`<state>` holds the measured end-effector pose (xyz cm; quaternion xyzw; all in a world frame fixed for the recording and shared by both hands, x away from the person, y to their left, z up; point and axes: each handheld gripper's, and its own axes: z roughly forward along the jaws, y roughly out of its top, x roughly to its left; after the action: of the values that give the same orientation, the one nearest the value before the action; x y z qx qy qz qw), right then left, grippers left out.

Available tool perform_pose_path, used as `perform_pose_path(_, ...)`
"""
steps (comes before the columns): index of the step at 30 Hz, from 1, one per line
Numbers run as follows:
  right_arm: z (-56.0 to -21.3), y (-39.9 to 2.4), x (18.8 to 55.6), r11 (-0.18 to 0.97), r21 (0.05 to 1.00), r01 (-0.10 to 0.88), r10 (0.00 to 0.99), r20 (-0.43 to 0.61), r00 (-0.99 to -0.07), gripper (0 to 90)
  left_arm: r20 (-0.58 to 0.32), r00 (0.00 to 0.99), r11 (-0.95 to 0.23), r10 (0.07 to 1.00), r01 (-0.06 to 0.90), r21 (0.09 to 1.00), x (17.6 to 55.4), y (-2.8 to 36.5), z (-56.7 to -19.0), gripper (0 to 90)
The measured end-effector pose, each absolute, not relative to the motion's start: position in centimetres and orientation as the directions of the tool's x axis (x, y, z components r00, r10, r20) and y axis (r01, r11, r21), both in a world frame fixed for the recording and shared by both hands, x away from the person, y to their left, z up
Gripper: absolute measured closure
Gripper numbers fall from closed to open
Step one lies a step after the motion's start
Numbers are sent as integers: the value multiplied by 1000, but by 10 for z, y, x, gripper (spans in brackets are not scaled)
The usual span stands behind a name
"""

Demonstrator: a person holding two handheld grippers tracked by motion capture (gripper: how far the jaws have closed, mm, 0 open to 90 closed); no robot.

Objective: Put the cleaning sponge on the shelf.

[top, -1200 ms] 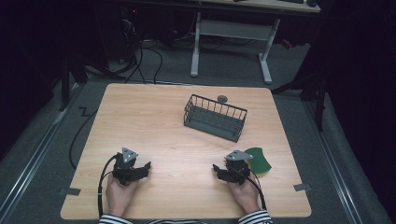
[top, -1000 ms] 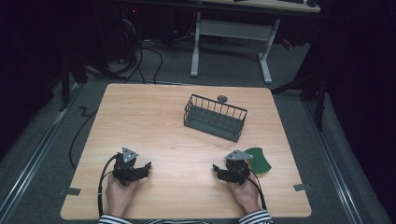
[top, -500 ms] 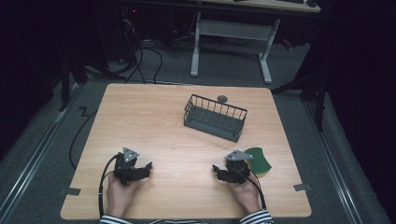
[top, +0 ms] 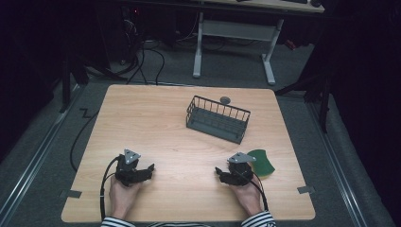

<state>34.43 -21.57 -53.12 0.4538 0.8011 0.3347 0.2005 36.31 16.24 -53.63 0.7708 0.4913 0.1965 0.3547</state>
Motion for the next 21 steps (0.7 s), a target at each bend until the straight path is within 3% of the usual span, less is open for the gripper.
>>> perform_pose_path(8,-523,-223,338,351,725,593,868,-15,-496,416,-71,463,-267,883,623,735,367,160,-534,227)
perform_pose_path(21,-486,-278,318,169,784,597,899,125,-419,514,-122,549,-305,827,620,723,387,144,-504,261)
